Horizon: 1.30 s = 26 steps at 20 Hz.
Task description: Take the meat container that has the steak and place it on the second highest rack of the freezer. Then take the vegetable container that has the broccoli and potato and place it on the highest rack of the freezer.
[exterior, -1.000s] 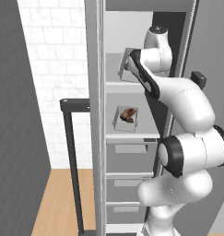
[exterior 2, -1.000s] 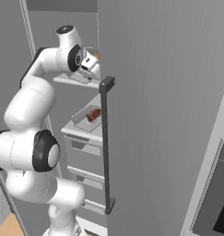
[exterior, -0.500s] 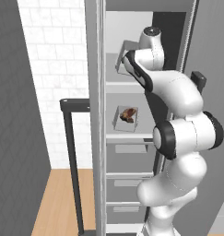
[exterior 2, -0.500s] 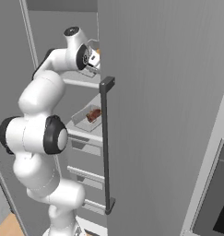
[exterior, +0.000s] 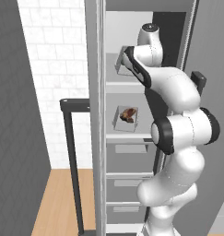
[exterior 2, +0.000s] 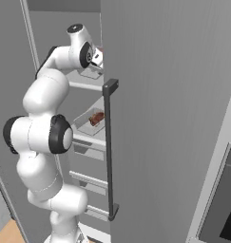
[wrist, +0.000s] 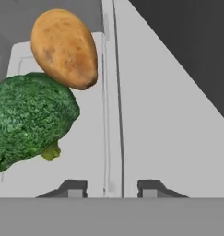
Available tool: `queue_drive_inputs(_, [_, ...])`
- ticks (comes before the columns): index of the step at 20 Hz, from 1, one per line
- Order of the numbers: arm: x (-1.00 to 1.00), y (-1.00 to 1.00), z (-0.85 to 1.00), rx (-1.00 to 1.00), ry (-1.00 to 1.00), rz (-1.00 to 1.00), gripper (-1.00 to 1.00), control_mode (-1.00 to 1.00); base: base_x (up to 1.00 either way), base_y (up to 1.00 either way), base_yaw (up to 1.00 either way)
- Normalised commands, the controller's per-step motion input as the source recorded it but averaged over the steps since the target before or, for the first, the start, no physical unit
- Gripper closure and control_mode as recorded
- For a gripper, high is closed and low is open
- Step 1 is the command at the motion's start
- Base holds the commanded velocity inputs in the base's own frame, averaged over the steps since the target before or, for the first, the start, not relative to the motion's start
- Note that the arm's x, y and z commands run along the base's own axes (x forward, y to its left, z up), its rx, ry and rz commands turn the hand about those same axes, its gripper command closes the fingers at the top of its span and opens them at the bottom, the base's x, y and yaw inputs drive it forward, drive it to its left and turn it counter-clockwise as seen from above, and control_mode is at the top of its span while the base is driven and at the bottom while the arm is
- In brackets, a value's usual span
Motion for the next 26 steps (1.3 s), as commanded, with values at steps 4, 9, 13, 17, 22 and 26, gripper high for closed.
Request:
queue_drive_inputs(4, [-0.16, 0.00, 0.26, 0.00, -0.07, 0.01, -1.00, -1.00, 0.00, 0.00, 0.00])
queue_drive_inputs(9, [-0.98, 0.02, 0.13, 0.00, -0.28, 0.05, -1.00, -1.00, 0.00, 0.00, 0.00])
queue_drive_inputs(13, [-0.92, 0.08, -0.17, -0.05, -0.29, 0.07, -1.00, -1.00, 0.00, 0.00, 0.00])
queue_drive_inputs(17, [-0.98, 0.00, 0.00, -0.02, -0.22, 0.06, -1.00, -1.00, 0.00, 0.00, 0.00])
queue_drive_inputs(22, [-1.00, 0.00, 0.04, 0.00, -0.03, 0.06, -1.00, -1.00, 0.00, 0.00, 0.00])
queue_drive_inputs(26, [-0.99, 0.00, 0.27, -0.01, 0.04, 0.07, -1.00, -1.00, 0.00, 0.00, 0.00])
